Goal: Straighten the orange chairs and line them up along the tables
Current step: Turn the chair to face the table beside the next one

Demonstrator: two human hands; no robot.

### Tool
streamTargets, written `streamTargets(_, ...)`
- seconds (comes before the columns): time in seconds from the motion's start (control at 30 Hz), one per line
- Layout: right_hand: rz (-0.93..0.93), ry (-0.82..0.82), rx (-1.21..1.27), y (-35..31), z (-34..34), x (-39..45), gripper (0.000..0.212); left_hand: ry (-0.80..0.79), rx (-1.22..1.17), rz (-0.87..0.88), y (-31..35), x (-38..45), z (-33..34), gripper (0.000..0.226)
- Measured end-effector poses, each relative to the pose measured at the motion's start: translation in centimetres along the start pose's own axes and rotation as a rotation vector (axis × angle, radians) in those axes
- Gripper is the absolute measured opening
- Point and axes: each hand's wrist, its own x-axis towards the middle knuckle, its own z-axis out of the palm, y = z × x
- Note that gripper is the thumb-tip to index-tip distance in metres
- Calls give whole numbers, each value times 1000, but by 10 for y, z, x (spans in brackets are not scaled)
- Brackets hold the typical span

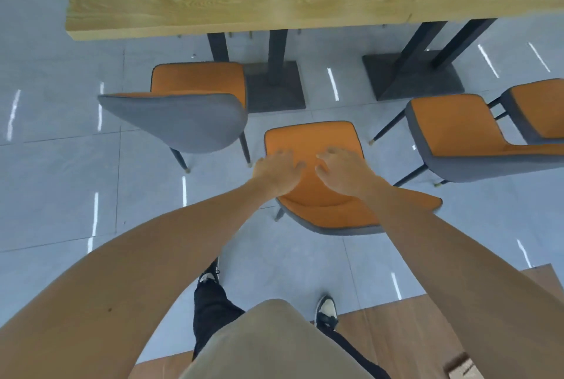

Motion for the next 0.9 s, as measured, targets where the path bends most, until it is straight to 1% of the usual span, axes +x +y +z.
streamTargets(0.07, -15, 42, -28, 41, 13, -28, 44, 8, -7, 10, 42, -12, 42, 50)
streamTargets(0.13, 3, 58, -34, 76, 28, -61, 42, -19, -4, 17, 80, -27, 80, 54)
streamTargets(0.2, 19, 63, -61, 107, 46, -95, 37, -36, -2, 6, 106, -43, 114, 49)
streamTargets(0.27, 3, 71, -99, 131, 67, -118, 35, 7, 0, 4, 120, -56, 140, 43)
streamTargets(0.3, -9, 71, -127, 137, 74, -125, 37, 48, 10, 4, 122, -60, 148, 43)
streamTargets(0.33, 7, 93, -103, 140, 78, -128, 39, 87, 14, -11, 123, -62, 152, 45)
streamTargets(0.43, 71, 196, 17, 141, 81, -119, 41, 151, -61, -63, 119, -57, 152, 50)
streamTargets(0.57, 77, 245, -5, 136, 86, -103, 46, 183, -89, -139, 106, -43, 149, 59)
streamTargets(0.63, 99, 343, 35, 133, 87, -97, 45, 175, -66, -163, 100, -36, 150, 62)
streamTargets(0.7, 54, 447, 69, 132, 86, -84, 43, 183, -38, -184, 97, -24, 144, 62)
streamTargets(0.8, 19, 490, 67, 133, 77, -51, 41, 198, -5, -192, 90, 3, 122, 64)
streamTargets(0.9, 57, 497, 49, 128, 57, 0, 42, 212, -11, -189, 78, 42, 89, 64)
